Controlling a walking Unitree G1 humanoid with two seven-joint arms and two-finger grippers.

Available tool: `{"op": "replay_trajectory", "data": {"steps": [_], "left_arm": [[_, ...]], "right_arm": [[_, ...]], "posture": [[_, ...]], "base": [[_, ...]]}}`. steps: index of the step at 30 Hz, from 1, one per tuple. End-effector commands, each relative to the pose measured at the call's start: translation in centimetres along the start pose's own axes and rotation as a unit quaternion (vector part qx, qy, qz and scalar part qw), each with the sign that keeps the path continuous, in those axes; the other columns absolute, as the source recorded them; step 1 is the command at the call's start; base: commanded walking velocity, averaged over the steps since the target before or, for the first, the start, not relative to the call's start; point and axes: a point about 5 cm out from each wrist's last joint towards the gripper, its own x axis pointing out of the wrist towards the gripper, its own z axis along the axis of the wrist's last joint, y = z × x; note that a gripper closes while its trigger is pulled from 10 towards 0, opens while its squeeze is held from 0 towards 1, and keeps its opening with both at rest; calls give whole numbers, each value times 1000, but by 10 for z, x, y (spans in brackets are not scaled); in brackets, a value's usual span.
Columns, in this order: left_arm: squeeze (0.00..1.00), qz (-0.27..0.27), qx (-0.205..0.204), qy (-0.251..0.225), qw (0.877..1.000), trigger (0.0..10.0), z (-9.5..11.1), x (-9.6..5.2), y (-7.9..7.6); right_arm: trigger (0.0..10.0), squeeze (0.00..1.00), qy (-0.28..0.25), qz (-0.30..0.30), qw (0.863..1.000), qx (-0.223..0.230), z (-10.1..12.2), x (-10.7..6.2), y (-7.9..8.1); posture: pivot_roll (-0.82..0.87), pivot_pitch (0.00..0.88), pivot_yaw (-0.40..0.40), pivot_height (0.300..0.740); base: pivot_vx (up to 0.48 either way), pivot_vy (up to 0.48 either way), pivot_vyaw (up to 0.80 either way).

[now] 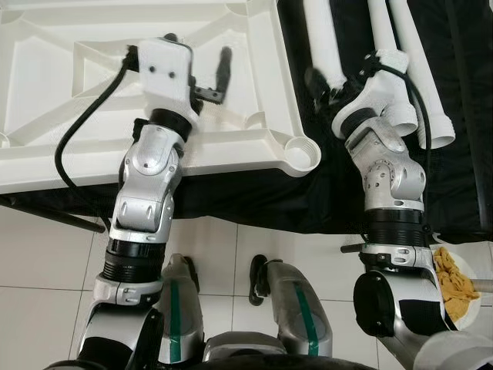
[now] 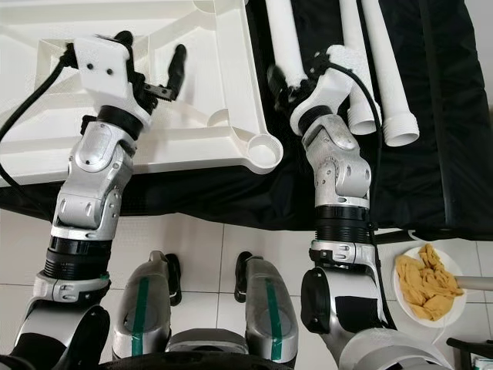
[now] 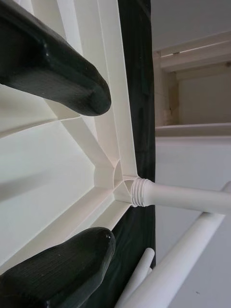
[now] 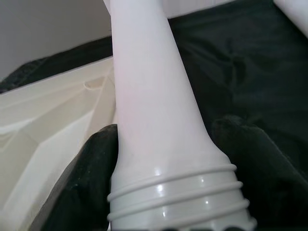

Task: Building children table

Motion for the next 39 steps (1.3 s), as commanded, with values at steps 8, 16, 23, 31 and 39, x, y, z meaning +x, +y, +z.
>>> {"op": "replay_trajectory", "data": {"steps": [8, 16, 23, 31, 39], "left_arm": [[0, -15, -16, -24, 999, 10000, 7, 13, 1], [0, -35, -39, -36, 998, 10000, 15, 17, 6], [0, -100, -83, -41, 991, 10000, 22, 17, 5], [0, -148, -105, -48, 982, 10000, 28, 17, 3], [812, -172, -119, -52, 976, 10000, 33, 18, 5]], "right_arm": [[10000, 0, -101, -9, 995, 24, 15, 3, -3], [10000, 0, -219, 17, 976, 14, 35, -2, 8], [10000, 0, -282, 62, 957, -10, 47, -3, 27], [10000, 0, -299, 93, 949, -29, 50, -3, 37], [10000, 0, -296, 132, 945, -50, 40, -2, 42]], "posture": [[92, 76, -83, 740], [112, 46, -68, 740], [128, 25, -53, 740], [139, 17, -48, 740], [135, 11, -52, 740]], "base": [[0, 0, 0], [0, 0, 0], [0, 0, 0], [0, 0, 0], [0, 0, 0]]}}
